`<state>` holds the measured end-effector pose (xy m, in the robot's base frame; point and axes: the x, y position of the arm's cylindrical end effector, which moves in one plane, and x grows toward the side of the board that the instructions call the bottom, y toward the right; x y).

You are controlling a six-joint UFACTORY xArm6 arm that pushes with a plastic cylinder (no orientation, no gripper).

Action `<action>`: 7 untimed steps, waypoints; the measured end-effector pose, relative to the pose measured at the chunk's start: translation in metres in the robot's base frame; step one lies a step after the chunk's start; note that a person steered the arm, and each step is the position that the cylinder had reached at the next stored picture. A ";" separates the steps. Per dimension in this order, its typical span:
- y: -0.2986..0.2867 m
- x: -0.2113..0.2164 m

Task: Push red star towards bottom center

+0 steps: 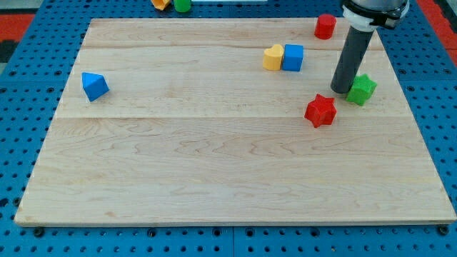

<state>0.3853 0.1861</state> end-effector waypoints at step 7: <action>-0.034 0.110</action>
<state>0.4953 0.1525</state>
